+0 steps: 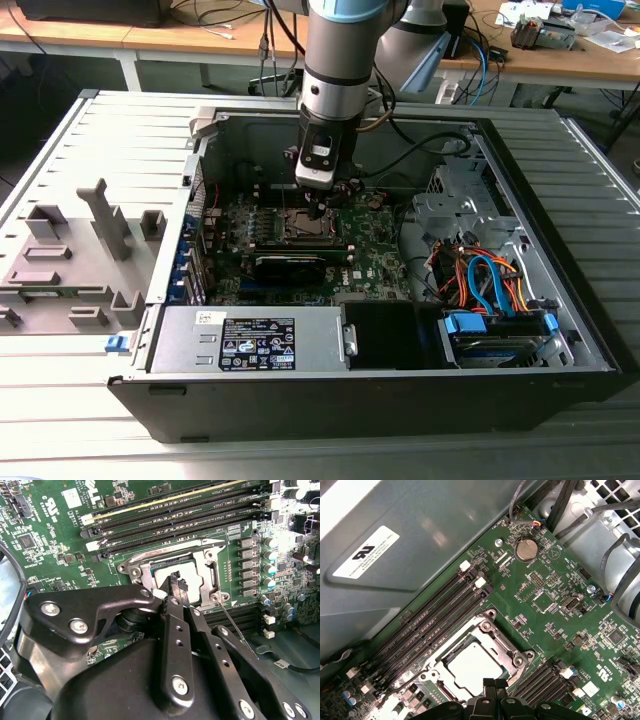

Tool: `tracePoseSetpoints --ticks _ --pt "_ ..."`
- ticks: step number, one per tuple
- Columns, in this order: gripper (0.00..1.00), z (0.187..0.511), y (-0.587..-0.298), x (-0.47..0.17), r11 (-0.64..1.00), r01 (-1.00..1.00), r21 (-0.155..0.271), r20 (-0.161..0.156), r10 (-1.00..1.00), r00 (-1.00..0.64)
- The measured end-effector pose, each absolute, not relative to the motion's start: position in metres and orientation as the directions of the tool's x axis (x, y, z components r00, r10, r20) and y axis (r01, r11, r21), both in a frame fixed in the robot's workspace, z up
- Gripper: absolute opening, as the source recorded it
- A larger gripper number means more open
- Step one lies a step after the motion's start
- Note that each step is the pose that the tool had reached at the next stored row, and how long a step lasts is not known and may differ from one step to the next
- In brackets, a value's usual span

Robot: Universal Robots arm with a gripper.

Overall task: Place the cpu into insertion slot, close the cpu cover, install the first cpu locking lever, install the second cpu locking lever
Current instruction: 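Install the first cpu locking lever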

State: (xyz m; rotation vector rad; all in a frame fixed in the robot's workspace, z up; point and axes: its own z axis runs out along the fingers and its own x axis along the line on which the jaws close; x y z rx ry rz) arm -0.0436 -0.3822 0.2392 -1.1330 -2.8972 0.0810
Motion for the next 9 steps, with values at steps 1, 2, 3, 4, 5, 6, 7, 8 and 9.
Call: tracePoseSetpoints --ticks 1,2,3,4,5,6,7,8,9 --pt "0.11 0.2392 -0.3822 -0.0436 0.734 0.676 -0.059 0.009 0.678 -0.735" --pt "0.11 0.2392 -0.3822 -0.0436 0.735 0.676 -0.059 0.009 0.677 -0.736" --pt "0.11 0.2392 -0.3822 -0.0436 0.735 0.675 -0.059 0.009 0.677 -0.736" --pt "0.11 0.2392 -0.3822 -0.0436 0.736 0.675 -0.059 0.009 0.676 -0.737" --pt "0.11 0.2392 -0.3822 -0.0436 0.736 0.674 -0.059 0.009 0.676 -0.737" --pt "0.11 0.2392 -0.3822 -0.0436 0.737 0.674 -0.059 0.009 0.675 -0.738" --pt "0.11 0.2392 -0.3822 -0.0436 0.737 0.673 -0.059 0.009 0.674 -0.738" --pt "0.11 0.2392 -0.3822 -0.0436 0.738 0.672 -0.059 0.009 0.674 -0.739" --pt "0.11 0.2392 -0.3822 -0.0436 0.739 0.671 -0.059 0.009 0.673 -0.74"
